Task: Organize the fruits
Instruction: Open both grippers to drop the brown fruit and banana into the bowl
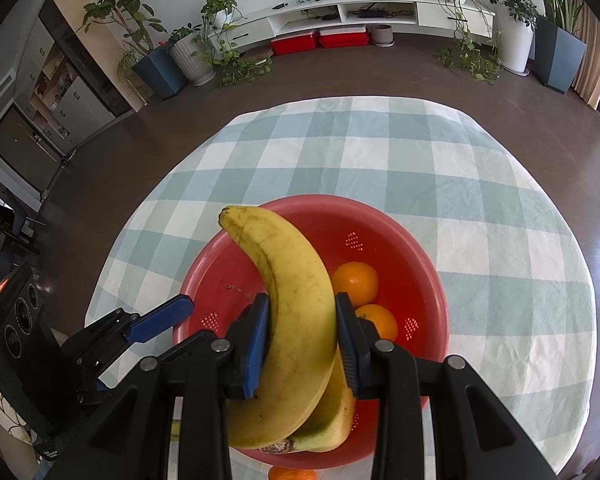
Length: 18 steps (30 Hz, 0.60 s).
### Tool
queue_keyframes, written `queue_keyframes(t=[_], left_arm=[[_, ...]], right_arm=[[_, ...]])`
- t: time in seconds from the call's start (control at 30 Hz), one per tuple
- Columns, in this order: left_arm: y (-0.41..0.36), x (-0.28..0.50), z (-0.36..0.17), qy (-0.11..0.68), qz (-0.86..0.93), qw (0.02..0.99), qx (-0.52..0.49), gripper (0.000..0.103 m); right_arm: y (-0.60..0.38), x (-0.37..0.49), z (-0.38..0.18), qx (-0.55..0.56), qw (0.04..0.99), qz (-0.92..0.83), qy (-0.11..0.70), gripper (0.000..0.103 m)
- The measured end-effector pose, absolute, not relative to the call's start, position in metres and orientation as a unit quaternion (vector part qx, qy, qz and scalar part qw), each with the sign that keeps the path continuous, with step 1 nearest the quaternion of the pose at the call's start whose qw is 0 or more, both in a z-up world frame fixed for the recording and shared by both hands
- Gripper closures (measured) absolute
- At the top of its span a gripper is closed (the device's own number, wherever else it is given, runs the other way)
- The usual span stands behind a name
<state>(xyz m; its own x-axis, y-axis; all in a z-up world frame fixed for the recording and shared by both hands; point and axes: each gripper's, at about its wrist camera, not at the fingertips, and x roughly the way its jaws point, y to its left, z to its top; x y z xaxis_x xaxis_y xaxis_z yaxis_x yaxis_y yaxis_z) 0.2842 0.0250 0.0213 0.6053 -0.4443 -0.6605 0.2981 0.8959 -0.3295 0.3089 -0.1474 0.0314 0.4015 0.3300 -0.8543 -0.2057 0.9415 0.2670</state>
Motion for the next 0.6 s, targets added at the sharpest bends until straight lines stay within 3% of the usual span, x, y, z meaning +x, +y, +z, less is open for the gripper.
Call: queue_keyframes(t=[0.07,0.1,0.13,0.17,0.4,0.6], left_arm=[[0.033,0.28,0.023,0.386,-0.203,0.894,-0.109,0.061],[0.037,0.277,0.024,0.382,-0.196,0.896,-0.117,0.049],[0.043,0.275,0.026,0.376,-0.189,0.898,-0.126,0.03],[0.047,0.272,0.028,0.368,-0.188,0.9,-0.136,0.025],[0.054,0.241,0.056,0.332,-0.193,0.913,-0.139,0.024],[0.064,0.202,0.068,0.294,-0.18,0.929,-0.132,0.016]], right_arm=[[-0.15,0.308,0.032,0.065,0.836,0.159,0.52,0.068],[-0.152,0.308,0.033,0.067,0.838,0.157,0.519,0.068],[-0.154,0.308,0.033,0.069,0.838,0.155,0.519,0.068],[-0.155,0.308,0.033,0.071,0.837,0.154,0.52,0.068],[-0.134,0.309,0.029,0.038,0.834,0.148,0.531,0.068],[-0.119,0.31,0.008,-0.005,0.825,0.126,0.551,0.068]])
